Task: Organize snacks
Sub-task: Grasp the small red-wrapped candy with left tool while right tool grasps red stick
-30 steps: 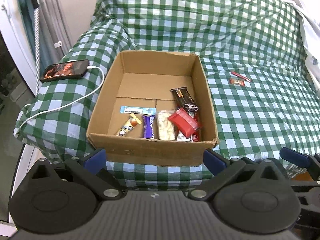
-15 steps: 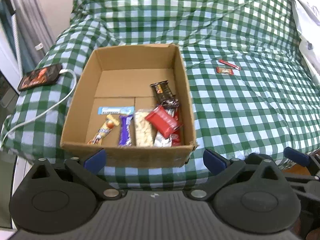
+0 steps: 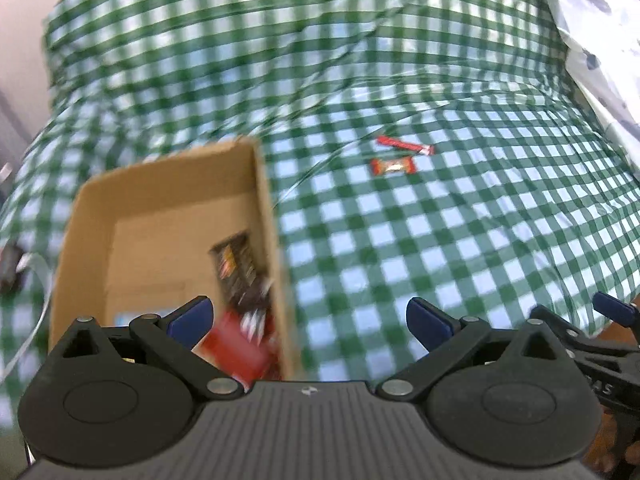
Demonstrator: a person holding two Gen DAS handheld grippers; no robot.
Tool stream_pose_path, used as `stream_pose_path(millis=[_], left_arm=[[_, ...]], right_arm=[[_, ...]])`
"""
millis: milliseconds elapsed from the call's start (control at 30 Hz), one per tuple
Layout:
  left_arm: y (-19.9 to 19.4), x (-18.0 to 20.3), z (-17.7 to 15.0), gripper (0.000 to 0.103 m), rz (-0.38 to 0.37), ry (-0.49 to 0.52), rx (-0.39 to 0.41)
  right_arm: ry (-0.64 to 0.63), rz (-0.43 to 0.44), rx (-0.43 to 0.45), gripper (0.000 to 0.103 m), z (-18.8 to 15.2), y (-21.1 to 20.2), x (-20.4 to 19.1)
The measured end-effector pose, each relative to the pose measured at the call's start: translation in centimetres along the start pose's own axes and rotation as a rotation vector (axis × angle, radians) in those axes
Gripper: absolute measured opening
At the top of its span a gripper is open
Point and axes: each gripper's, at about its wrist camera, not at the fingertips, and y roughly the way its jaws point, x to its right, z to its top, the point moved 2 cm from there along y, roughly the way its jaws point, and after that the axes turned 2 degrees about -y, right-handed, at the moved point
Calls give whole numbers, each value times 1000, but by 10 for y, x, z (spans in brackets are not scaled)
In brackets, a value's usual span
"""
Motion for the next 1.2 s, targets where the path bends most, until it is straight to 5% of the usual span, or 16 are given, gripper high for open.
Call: stream_pose_path(millis=[400,567,633,800,1033,1200], left_arm=[[211,97,134,102,-144,295,-74],[292,124,158,78,-128,340,-150],[313,130,161,77,-157,360,-182],[325,130,163,31,-237,388,-180],[313,92,160,29,-268,270,-191],[303,72,161,29,-191,233,-183]], right_arm=[[45,-92,-77,99,50,134,102],[69,-72,-109,99,59,177,125],[32,-70,-121,99,63,197,127],[-35,-61,-101,99,89,242,132],[-182,56,-76,99,129,298,110],[-368,143,-53,99,144,327,73]])
